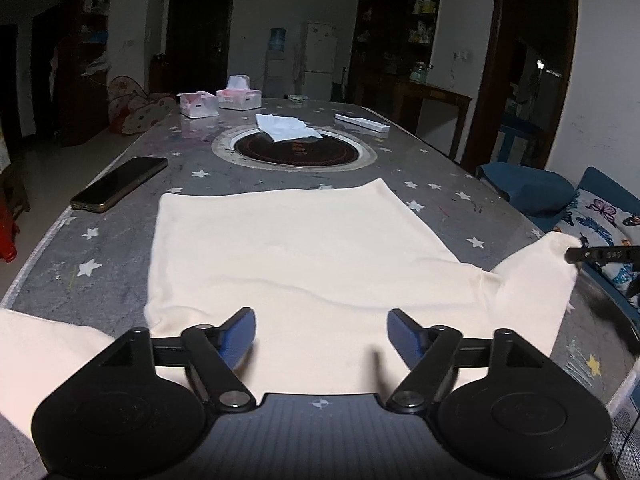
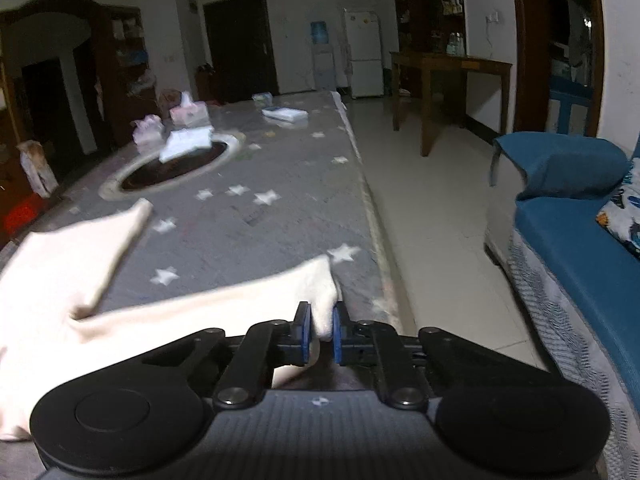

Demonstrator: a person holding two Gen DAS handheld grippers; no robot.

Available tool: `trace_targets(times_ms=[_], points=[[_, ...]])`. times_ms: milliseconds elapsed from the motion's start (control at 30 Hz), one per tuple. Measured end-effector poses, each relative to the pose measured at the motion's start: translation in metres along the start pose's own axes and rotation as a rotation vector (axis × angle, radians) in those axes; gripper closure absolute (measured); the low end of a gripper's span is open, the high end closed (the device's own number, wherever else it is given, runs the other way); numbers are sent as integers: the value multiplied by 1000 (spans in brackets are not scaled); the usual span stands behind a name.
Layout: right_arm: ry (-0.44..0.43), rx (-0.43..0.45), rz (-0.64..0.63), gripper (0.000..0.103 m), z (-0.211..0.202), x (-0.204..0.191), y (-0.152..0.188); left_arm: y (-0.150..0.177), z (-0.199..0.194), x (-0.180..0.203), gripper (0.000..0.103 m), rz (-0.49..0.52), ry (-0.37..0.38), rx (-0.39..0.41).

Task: Fold clothes

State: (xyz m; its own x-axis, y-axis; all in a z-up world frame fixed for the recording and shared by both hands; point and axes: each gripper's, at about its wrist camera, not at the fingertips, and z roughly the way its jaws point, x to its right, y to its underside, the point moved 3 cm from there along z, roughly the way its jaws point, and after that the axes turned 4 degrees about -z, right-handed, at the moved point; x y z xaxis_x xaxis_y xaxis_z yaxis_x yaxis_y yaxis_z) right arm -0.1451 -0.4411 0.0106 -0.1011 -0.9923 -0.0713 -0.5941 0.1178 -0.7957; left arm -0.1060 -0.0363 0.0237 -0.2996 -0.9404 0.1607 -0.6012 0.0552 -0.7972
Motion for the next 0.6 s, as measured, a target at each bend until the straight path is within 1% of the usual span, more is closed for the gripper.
trace_targets(times_ms=[100,300,433,600], points=[[-69,33,1,95,-15,-10,-11,2,-3,-5,23,-13,-10,4],[-252,101,-48,95,-52,-52,-44,10,-12,-17,22,-30,-33,15],[-370,107,-91,95,-61,-93,-67,14,-23,-26,20,-49,-43,38],[-517,80,-171,95,-59,-156,-84,18,-41,-40,17,-86,-52,82]])
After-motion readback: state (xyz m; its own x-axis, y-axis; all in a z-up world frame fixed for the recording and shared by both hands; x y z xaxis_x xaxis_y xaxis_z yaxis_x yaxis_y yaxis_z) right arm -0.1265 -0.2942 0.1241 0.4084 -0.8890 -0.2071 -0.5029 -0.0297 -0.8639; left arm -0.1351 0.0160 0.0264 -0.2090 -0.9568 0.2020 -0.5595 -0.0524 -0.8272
